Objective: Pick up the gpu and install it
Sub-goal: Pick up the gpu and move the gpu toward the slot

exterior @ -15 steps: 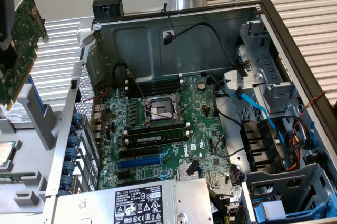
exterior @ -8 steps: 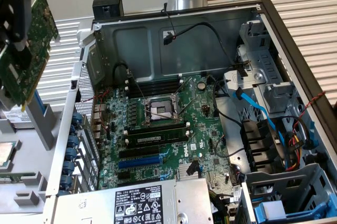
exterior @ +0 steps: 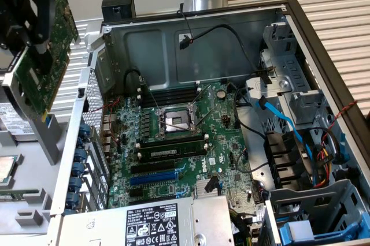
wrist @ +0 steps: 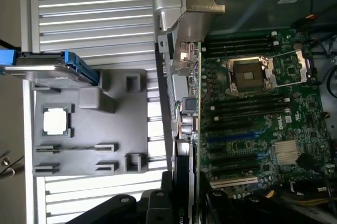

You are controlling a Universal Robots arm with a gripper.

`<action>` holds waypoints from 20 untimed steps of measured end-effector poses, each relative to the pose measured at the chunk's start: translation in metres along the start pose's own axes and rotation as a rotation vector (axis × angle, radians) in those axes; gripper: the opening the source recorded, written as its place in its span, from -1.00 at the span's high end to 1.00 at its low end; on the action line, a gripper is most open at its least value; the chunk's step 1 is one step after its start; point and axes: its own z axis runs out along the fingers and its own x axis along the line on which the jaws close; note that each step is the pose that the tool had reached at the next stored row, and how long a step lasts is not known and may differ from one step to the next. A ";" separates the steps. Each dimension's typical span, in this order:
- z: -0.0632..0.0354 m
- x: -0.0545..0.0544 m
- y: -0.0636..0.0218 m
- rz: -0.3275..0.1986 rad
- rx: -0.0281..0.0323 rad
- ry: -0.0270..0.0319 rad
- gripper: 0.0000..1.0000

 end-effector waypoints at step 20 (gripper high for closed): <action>0.0046 -0.088 0.0072 -0.001 -0.0011 0.0012 0.43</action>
